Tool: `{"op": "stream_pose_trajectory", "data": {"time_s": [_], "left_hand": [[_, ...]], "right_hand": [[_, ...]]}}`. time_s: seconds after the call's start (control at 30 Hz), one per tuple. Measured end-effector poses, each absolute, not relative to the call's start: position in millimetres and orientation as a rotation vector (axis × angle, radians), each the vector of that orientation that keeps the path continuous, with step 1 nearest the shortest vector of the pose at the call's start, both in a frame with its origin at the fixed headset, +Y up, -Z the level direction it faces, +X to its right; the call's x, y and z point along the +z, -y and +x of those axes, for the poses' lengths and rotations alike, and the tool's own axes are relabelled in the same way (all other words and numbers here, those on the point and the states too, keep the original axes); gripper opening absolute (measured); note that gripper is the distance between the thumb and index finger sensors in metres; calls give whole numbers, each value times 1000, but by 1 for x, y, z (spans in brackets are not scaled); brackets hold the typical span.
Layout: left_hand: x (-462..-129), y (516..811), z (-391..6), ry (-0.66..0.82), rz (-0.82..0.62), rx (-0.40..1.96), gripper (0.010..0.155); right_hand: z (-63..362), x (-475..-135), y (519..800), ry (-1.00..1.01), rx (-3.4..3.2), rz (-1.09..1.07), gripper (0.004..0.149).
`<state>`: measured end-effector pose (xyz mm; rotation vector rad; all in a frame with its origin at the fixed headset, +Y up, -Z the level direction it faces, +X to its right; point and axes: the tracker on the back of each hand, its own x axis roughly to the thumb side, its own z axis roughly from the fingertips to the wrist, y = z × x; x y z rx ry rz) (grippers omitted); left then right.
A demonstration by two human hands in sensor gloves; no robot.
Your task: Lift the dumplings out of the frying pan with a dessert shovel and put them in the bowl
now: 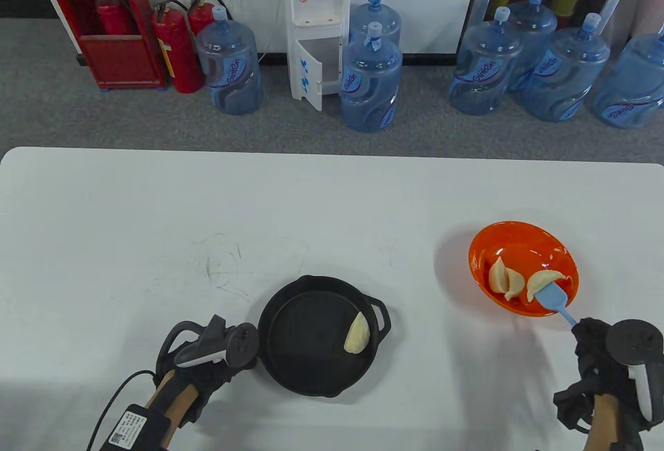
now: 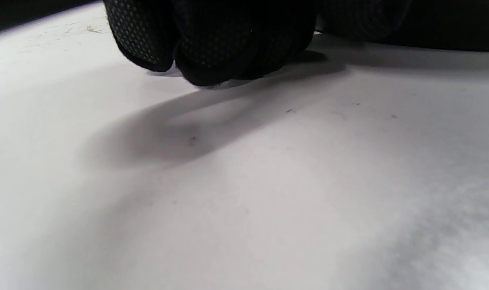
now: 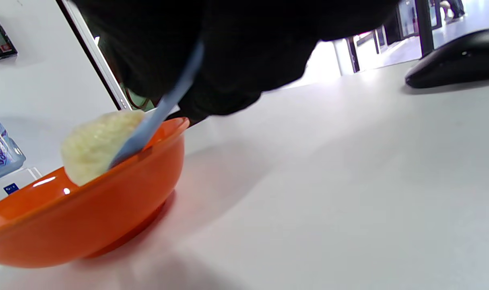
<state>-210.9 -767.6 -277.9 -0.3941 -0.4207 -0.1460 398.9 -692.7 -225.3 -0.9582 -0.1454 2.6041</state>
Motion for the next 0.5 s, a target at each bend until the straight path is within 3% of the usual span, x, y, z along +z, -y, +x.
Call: {"op": "stream_pose_trajectory", "data": {"time_s": [0.5], "left_hand": [[-278,768,-211,421,-393,-146,56]], "right_hand": [[373,-245,679,79,2855,-1037,41]]}}
